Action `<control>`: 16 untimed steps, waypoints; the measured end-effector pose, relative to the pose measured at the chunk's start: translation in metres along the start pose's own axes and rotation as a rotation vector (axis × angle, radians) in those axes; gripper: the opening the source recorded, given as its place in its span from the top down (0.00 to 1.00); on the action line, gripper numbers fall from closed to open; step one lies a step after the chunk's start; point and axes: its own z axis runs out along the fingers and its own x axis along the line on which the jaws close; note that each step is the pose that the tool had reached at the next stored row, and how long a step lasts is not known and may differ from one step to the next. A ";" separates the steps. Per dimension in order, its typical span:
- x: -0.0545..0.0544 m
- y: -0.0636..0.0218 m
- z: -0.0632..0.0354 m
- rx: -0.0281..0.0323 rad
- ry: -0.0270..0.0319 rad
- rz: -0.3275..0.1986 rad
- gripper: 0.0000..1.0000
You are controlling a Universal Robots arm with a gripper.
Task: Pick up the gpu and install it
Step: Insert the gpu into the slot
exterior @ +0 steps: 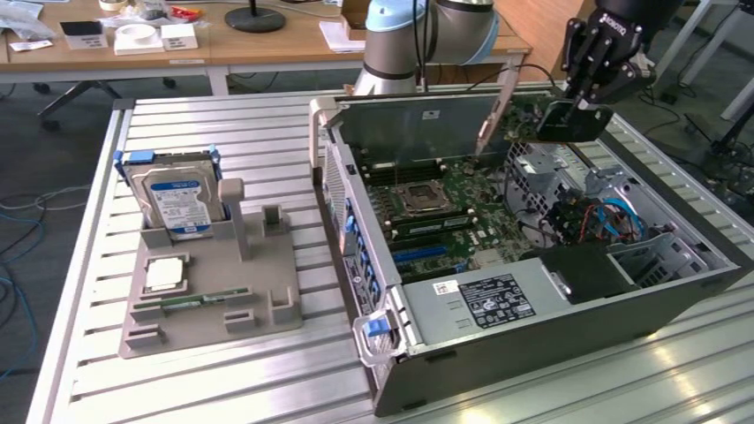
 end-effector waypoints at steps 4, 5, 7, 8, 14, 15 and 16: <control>0.000 0.0009 0.0010 0.0184 -0.0045 -0.014 0.73; 0.000 0.0012 0.0013 0.0224 -0.0065 -0.017 0.73; 0.000 0.0023 0.0022 0.0293 -0.0122 -0.022 0.73; 0.001 0.0032 0.0027 0.0325 -0.0156 -0.024 0.73; 0.001 0.0095 0.0057 0.0490 -0.0356 -0.032 0.73; 0.001 0.0098 0.0058 0.0495 -0.0356 -0.033 0.73; 0.001 0.0098 0.0059 0.0495 -0.0355 -0.034 0.73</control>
